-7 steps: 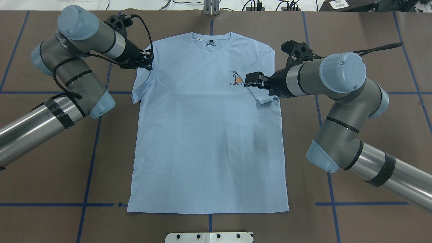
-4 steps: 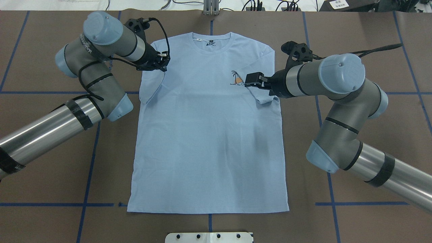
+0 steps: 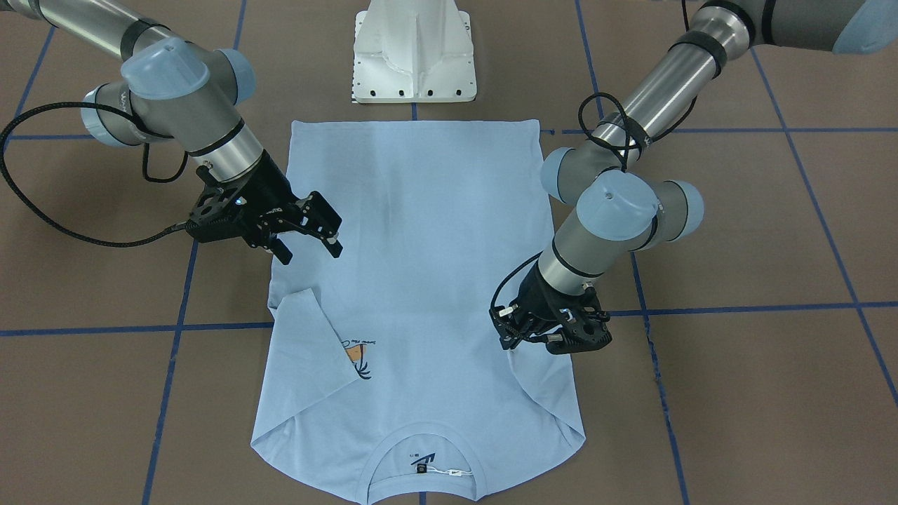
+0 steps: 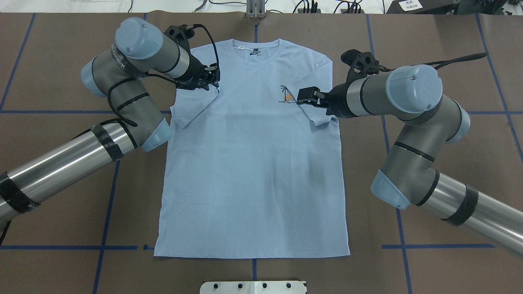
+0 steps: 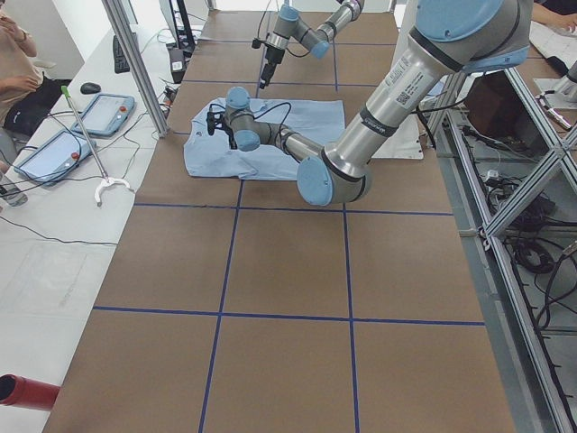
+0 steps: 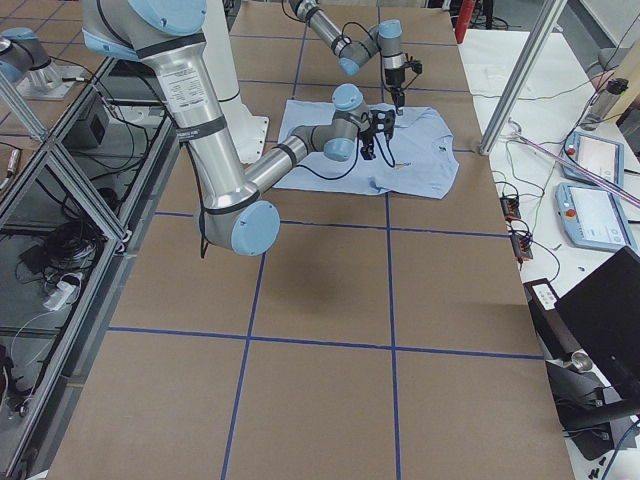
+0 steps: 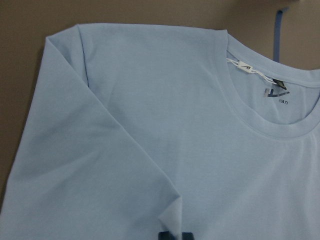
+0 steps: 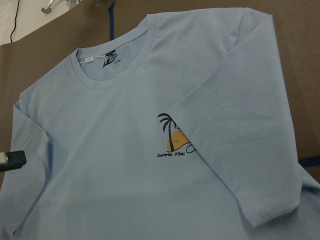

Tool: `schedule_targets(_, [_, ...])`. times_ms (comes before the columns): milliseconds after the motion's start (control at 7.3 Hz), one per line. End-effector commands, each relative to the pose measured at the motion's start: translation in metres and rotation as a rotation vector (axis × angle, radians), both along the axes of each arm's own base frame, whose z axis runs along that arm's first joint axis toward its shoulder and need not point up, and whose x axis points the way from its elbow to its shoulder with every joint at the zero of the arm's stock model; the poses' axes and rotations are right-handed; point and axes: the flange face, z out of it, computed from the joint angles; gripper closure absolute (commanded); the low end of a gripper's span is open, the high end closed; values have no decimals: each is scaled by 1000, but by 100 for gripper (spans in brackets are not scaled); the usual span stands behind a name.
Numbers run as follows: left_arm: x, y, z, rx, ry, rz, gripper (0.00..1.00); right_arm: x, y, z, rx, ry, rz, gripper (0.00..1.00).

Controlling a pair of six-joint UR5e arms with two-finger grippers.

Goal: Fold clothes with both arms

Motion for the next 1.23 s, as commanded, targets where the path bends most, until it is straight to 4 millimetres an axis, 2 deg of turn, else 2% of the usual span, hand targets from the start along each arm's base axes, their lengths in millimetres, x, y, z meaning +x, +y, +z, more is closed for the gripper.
schedule_targets(0, [-39,47,-16,9,93,-15,1,-8,5,1,-1,22,39,0])
schedule_targets(137, [-63,70,-7,18,111,-17,1,-37,26,7,-76,116,64,0])
schedule_targets(274, [-79,88,-4,-31,142,-29,1,-50,60,-1,-107,180,43,0])
schedule_targets(411, [-92,104,-4,-49,161,-3,2,-62,112,2,-227,237,22,1])
schedule_targets(548, [-92,111,9,-73,155,48,2,-63,167,-21,-293,261,21,1])
schedule_targets(685, [-100,120,6,-65,170,56,2,-88,230,-1,-336,313,53,2])
schedule_targets(822, [-99,122,5,-68,174,59,2,-92,262,16,-369,321,111,2])
schedule_targets(959, [-98,123,5,-69,173,62,2,-85,280,57,-430,364,148,5])
schedule_targets(1096, [-98,123,5,-69,173,62,2,-84,287,61,-471,349,168,7])
